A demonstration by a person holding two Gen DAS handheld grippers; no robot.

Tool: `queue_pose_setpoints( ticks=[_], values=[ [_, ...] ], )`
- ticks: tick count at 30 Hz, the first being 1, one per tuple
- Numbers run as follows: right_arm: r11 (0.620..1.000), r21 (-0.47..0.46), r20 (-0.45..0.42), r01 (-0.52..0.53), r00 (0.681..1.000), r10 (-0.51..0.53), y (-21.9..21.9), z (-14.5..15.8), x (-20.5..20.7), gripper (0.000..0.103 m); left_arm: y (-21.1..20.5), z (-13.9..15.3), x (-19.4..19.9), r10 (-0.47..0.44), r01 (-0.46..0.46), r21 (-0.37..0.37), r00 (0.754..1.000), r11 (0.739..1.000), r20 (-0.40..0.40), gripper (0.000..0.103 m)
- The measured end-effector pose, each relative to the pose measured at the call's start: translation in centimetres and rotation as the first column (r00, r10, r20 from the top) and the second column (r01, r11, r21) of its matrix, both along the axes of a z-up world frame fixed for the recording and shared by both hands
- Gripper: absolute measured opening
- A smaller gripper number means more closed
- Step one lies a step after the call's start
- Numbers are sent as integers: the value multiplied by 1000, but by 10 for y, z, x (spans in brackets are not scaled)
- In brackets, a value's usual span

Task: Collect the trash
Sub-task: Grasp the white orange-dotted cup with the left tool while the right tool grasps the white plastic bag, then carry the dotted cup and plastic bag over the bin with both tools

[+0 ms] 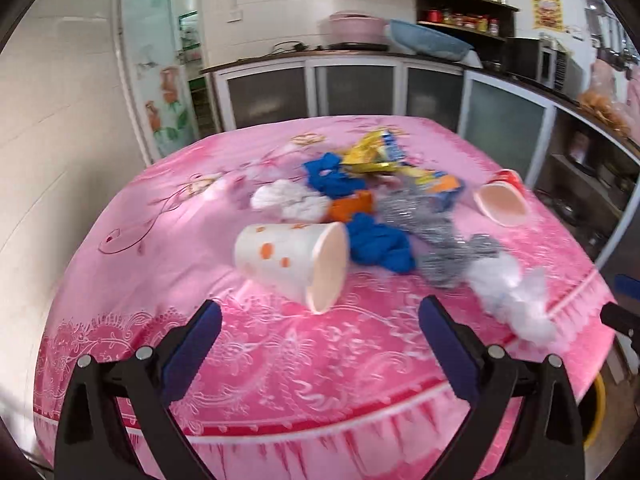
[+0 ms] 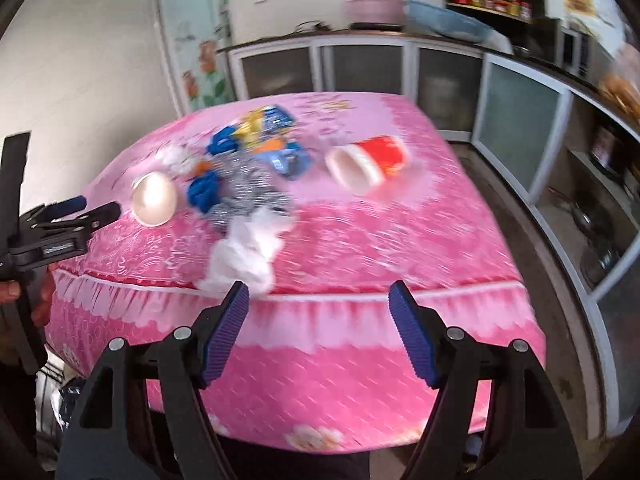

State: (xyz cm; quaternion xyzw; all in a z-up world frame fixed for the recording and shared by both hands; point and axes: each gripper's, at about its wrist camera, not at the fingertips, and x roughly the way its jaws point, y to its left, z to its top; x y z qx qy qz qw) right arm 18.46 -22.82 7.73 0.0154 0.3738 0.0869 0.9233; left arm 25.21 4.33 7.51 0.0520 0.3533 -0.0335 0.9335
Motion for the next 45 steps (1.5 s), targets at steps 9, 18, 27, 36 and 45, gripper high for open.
queue_pose_setpoints(
  ticks=[9,18,27,36,45],
  values=[
    [998,-45,-88,-33,996,29,26,-13,45,69,15,-20,35,104,-103,10,993,995,-51,95],
    [997,-53,-161,-57,986,48,39,-33,71,69,15,-43,71,177,-172,47,974,984,-141,95],
    [994,-21,-224,-106,970,99,49,-42,82,60,31,-61,90,199,-212,-41,956,976,-215,71],
    [996,33,-191,-80,978,85,46,-28,78,5,54,-59,91,209,-241,-119,950,963,-233,7],
    [992,95,-105,-81,990,91,35,0,52,3,67,-34,57,185,-219,-186,966,958,-182,4]
  ],
)
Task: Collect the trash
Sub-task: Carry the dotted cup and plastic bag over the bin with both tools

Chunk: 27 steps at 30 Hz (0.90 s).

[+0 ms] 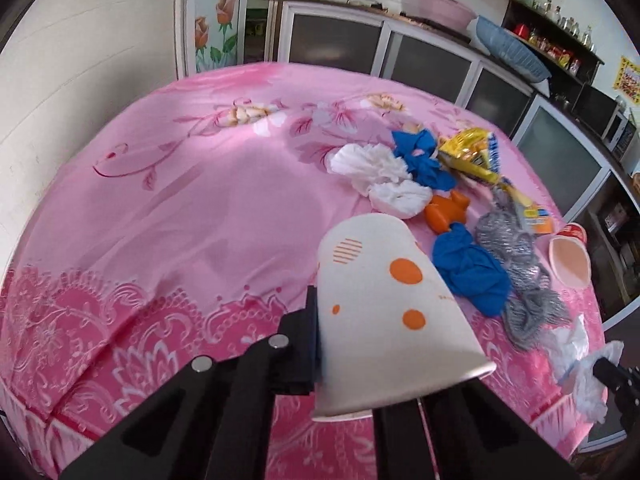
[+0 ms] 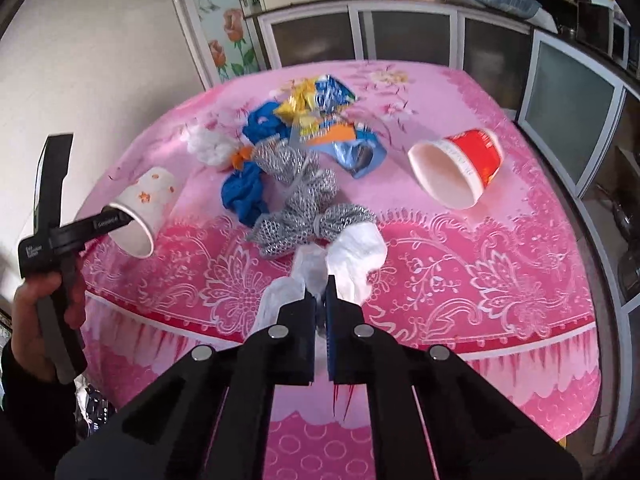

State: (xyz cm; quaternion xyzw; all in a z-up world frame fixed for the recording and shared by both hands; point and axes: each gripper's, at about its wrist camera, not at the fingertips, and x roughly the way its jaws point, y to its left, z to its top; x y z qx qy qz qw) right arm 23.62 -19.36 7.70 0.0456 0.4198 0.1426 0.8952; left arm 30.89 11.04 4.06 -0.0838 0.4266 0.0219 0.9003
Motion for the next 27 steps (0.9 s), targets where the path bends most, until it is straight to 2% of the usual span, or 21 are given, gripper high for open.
queue_pose_setpoints(
  ticks=[13,27],
  values=[
    [998,47,14,51,999,-52,-27,12,-26,3,-28,23,-41,-102,103,-5,993,995,65,5],
    [989,31,89,146,985,-148,-72,40,-65,3,-67,48,-69,-208,209,3,969,978,131,5]
  ],
)
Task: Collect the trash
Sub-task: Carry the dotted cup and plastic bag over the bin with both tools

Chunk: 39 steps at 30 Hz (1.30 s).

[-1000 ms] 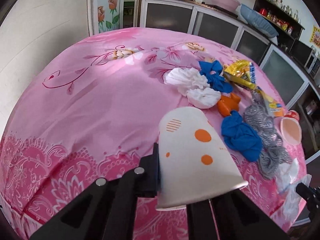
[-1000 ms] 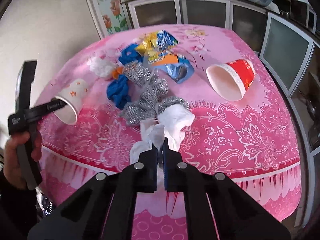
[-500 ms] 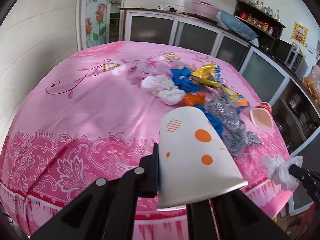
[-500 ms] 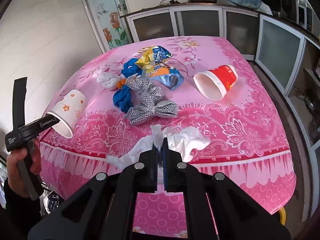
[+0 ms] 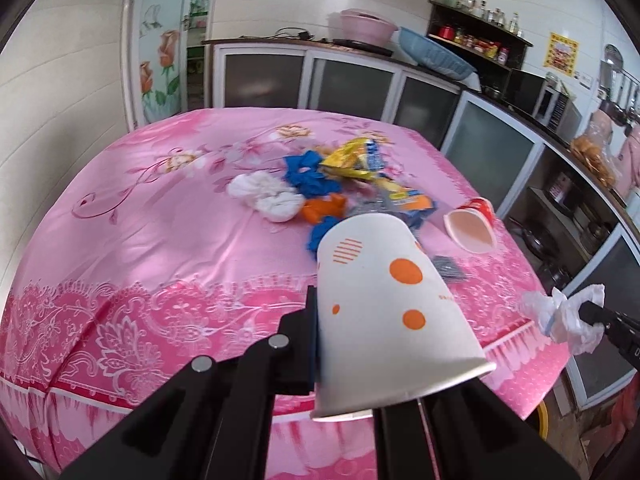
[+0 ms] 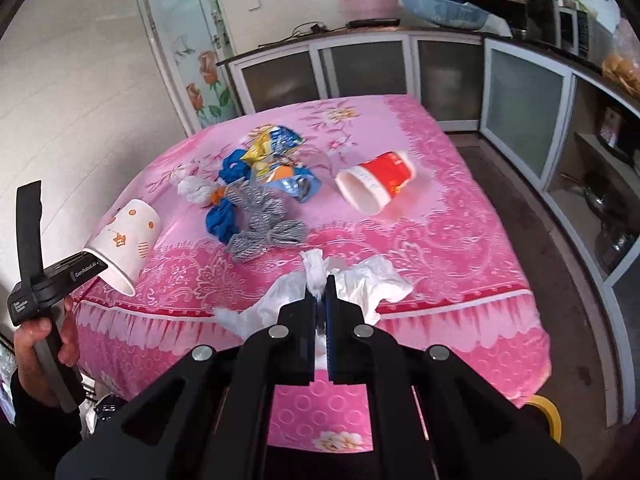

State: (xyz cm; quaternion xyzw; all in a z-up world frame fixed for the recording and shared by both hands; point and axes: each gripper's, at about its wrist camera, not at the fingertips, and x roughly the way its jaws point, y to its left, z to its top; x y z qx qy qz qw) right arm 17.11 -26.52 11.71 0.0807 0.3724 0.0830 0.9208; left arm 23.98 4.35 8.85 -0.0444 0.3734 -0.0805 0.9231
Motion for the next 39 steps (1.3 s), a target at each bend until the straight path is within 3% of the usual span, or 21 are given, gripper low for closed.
queue_pose_setpoints(
  ticks=[9,16,23,39],
  values=[
    [996,-6,24,90,996,-90,-46,9,-33,3,-69,10,-15,-154,153,32,988,988,20,5],
    [981,-4,41,191,981,-191,-95,13,-70,3,-135,14,-29,-293,292,46,956,955,23,5],
    [953,-5,36,301,953,-301,-146,9,-105,3,-207,12,-47,-440,438,66,898,896,17,5],
    [870,2,-16,493,870,-493,-236,-19,-181,3,-343,-7,-101,-685,684,88,728,724,-18,5]
  ],
)
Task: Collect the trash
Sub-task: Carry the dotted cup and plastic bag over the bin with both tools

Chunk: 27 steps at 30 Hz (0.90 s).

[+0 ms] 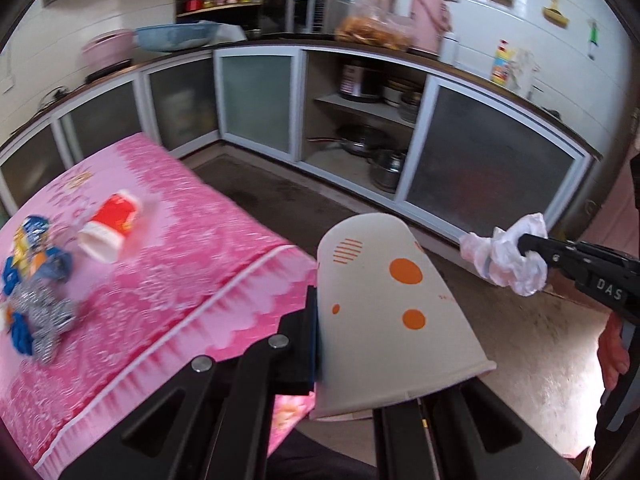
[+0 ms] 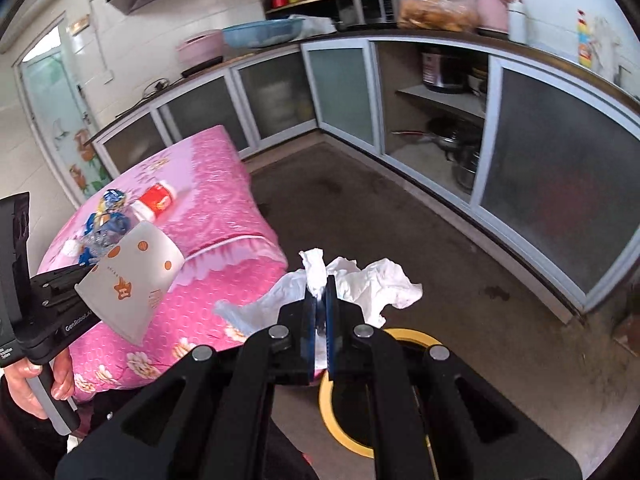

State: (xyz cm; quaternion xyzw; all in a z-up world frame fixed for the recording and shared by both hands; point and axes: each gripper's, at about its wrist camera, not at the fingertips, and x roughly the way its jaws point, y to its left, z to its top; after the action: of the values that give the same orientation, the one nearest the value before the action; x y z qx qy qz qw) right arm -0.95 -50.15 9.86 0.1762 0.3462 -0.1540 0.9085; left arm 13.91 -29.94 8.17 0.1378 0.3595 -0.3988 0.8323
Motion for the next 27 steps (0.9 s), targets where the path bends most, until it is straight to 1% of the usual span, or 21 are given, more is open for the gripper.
queue_pose_setpoints(
  ticks=[4,7,12,18,22,27],
  values=[
    [999,15,-17,31,999,-30,-15,-14,-14,3,-26,-9,-13,-62,62,17,998,998,1,5],
    [998,33,-36,52,998,-50,-25,-28,-23,3,-46,-23,-21,-106,107,32,994,994,-25,5],
    [994,72,-66,83,995,-78,-39,-55,-36,3,-76,-51,-33,-147,151,81,987,985,-57,5],
    [986,113,-94,122,989,-112,-55,-83,-49,3,-102,-81,-43,-173,185,129,980,974,-99,5],
    [982,131,-119,139,985,-123,-64,-98,-55,3,-113,-93,-48,-183,198,151,977,968,-107,5],
    [977,148,-145,155,980,-133,-71,-114,-58,3,-126,-104,-53,-198,217,160,972,963,-127,5]
  ],
)
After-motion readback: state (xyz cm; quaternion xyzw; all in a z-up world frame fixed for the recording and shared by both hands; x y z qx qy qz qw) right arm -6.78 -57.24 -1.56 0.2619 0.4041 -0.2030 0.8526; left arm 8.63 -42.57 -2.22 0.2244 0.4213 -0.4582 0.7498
